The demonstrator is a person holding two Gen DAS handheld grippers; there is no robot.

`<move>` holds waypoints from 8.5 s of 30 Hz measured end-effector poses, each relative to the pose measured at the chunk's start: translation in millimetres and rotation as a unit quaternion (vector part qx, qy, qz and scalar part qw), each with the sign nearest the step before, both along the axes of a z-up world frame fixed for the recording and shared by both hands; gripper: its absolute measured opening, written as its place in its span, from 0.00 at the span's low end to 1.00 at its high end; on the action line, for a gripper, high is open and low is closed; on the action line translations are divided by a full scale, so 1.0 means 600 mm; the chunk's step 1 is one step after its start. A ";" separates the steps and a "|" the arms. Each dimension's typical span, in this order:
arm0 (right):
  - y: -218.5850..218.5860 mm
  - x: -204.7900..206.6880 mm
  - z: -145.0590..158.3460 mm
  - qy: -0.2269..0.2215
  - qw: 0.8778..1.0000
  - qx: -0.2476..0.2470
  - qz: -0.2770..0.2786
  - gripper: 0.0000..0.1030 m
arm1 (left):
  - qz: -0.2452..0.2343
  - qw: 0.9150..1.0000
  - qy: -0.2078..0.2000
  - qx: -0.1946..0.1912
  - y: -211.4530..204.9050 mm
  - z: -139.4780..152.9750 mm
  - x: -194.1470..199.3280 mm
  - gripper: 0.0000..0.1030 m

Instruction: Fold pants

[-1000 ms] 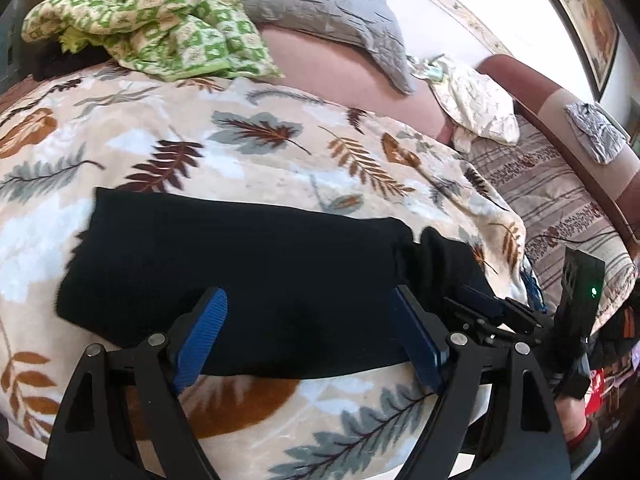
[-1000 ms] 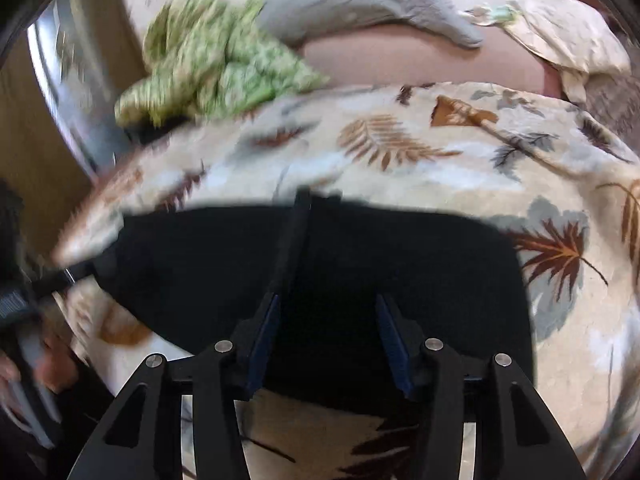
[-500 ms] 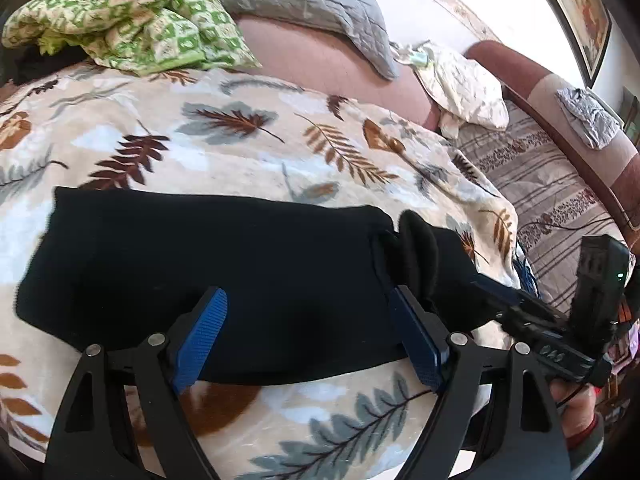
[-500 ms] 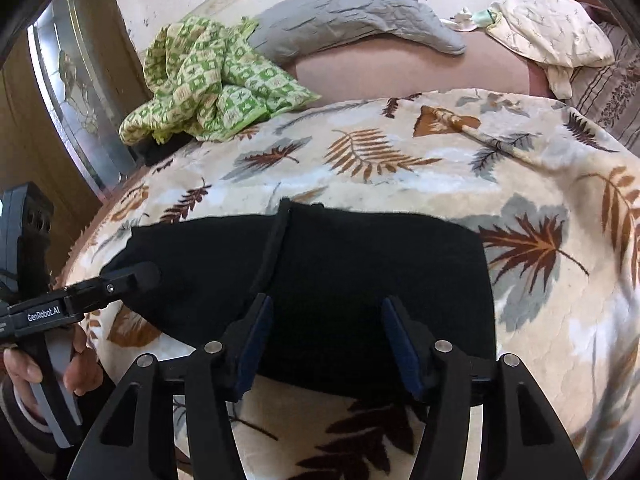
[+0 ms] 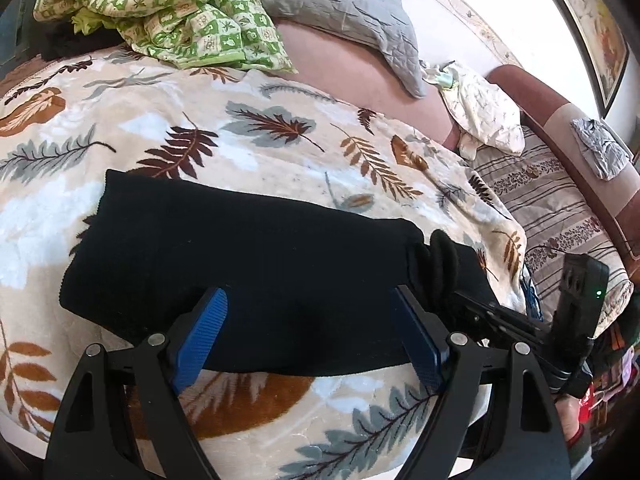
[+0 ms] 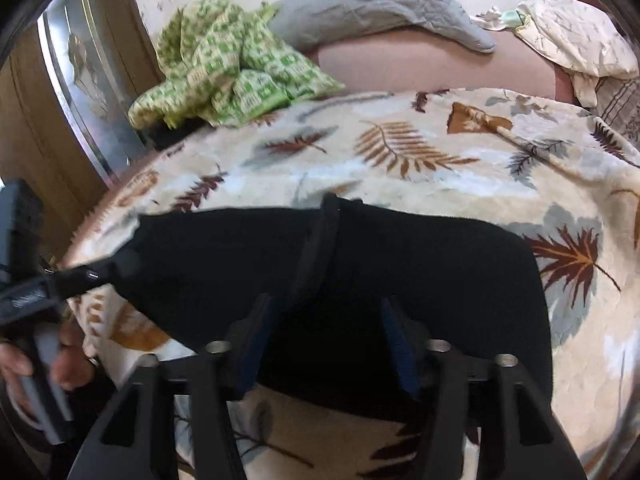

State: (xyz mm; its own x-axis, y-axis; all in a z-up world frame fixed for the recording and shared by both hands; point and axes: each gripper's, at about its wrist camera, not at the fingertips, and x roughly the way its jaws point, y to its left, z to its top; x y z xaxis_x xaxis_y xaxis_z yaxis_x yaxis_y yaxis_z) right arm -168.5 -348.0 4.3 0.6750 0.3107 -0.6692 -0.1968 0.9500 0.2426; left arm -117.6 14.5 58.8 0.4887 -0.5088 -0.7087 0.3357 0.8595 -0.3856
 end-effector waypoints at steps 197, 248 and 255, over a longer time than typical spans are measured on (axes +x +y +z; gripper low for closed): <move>-0.149 -0.058 0.045 0.023 0.995 -0.024 -0.091 0.53 | -0.068 0.995 -0.029 0.074 -0.232 -0.028 0.044 0.66; -0.107 -0.062 0.071 -0.016 0.983 -0.130 -0.127 0.50 | -0.041 0.993 -0.084 0.069 -0.210 0.007 0.000 0.69; -0.121 -0.063 0.067 -0.015 0.983 -0.121 -0.135 0.50 | -0.034 0.994 -0.079 0.063 -0.199 0.007 0.002 0.78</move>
State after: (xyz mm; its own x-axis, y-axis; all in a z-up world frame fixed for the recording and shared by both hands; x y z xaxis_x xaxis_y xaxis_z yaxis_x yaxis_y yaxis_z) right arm -206.1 -420.5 44.6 0.7319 -0.0486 -0.6797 0.0667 0.9978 0.0004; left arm -116.4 -105.0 63.3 0.5662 -0.4561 -0.6866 0.4428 0.8708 -0.2134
